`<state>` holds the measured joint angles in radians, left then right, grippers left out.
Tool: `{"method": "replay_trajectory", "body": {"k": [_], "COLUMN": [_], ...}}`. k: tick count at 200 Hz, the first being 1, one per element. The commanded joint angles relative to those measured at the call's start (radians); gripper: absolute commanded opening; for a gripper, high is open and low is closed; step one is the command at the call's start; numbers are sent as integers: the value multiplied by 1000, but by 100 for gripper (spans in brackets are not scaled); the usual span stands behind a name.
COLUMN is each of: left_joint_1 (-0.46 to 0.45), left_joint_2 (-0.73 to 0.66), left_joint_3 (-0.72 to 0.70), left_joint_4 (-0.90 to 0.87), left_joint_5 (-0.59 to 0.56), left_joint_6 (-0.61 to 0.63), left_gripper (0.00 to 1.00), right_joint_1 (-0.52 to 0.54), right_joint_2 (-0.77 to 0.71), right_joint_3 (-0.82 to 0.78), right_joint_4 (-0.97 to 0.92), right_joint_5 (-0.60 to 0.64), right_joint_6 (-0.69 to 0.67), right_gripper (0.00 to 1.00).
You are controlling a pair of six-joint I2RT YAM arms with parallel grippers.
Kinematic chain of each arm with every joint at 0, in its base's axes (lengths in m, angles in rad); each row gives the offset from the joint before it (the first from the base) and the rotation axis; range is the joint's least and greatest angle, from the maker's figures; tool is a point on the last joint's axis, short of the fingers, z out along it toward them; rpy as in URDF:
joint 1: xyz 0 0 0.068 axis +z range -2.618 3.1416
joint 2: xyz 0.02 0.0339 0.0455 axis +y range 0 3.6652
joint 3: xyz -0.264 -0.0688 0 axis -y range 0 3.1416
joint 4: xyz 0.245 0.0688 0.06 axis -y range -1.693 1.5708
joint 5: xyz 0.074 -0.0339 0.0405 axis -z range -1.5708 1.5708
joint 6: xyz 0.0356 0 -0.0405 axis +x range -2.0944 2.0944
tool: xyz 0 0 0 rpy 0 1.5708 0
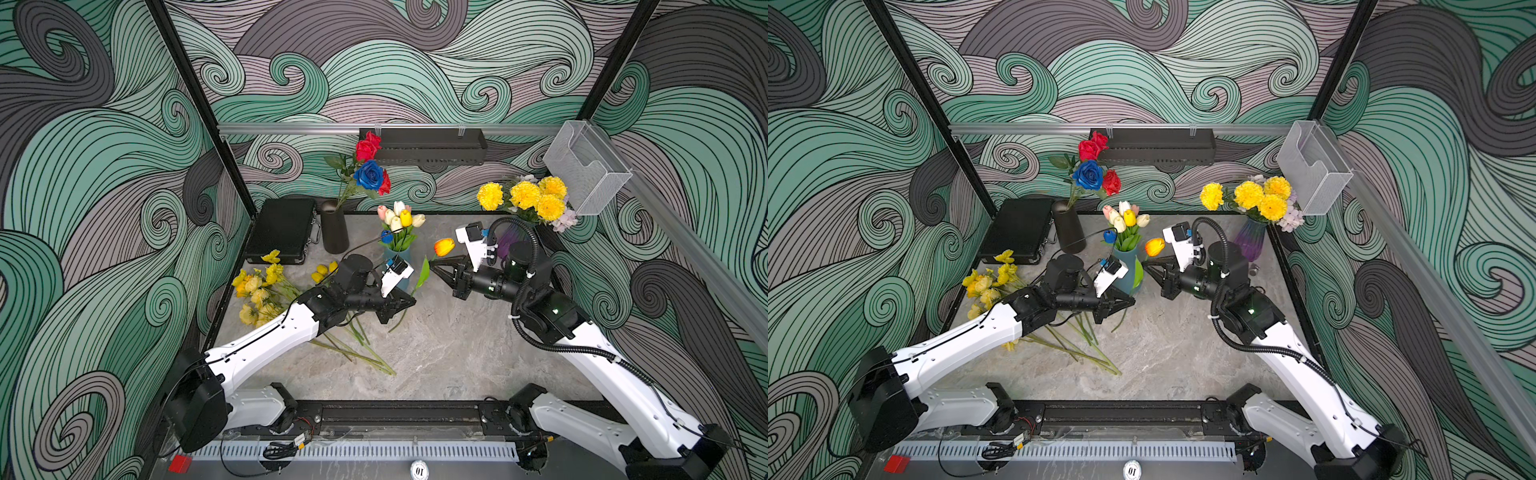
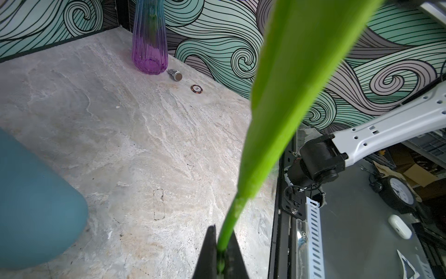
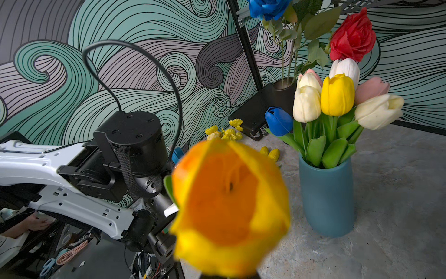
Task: Pick out yellow flowers from the vase
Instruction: Place the flower at the center of the board.
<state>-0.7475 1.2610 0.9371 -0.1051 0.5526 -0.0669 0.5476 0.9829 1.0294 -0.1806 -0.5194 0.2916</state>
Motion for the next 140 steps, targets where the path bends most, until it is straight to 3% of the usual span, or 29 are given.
{"method": "replay_trajectory", "body": {"k": [1, 39, 55, 84, 140], "left_joint_1": [-3, -3, -4, -1, 19], "left_joint_2": [6, -7, -22, -100, -355], "left_joint_3": [45, 34, 20, -50, -201], "left_joint_4": [-14, -10, -11, -11, -116], "left_joint_5": [4, -28, -62, -242, -557], "left_joint_6": [7, 4, -2, -68, -247], "left_gripper": [0, 0, 0, 0, 0], "right_joint_1": [0, 0, 1, 0, -3], "right_joint_2": [-2, -18, -41, -113, -206], "right_joint_3": [-10, -17, -28, -79, -171], "right_joint_4": [19, 8, 5, 20, 76], "right_joint_5": [-6, 30, 81, 230, 483], "right_joint_6": [-9, -33, -45, -68, -55], "right_gripper": [1, 16, 29, 48, 56]}}
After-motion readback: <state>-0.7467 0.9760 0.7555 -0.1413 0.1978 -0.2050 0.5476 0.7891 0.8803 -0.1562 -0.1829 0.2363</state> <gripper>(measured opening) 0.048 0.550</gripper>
